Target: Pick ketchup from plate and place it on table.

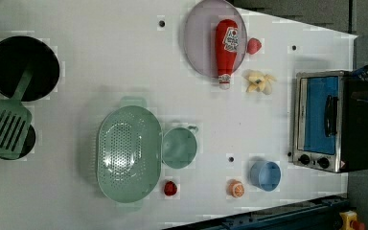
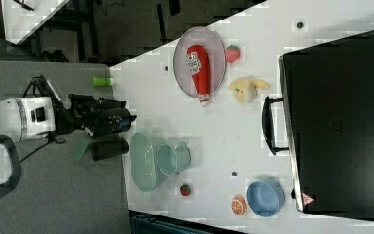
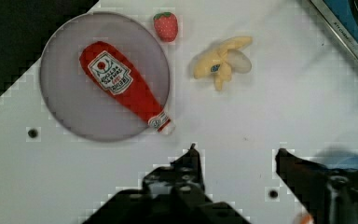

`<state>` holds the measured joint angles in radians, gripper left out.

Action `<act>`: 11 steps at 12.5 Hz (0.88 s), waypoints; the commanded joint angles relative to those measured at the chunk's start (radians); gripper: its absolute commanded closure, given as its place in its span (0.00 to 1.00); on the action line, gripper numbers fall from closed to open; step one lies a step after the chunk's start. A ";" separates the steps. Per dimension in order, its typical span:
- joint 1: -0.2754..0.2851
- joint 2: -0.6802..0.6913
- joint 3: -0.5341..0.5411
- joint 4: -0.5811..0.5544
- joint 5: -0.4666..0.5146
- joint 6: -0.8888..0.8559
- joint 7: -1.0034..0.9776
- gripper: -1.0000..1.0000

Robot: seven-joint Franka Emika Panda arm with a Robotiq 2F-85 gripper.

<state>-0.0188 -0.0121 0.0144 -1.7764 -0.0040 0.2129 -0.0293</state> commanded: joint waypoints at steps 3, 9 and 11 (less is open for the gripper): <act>-0.080 -0.098 0.047 -0.118 0.030 -0.057 -0.005 0.00; -0.057 0.101 0.078 -0.115 0.030 0.204 -0.070 0.00; -0.050 0.181 0.092 -0.114 0.030 0.310 -0.129 0.00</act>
<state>-0.0743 0.1506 0.0782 -1.8711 0.0217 0.5132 -0.0787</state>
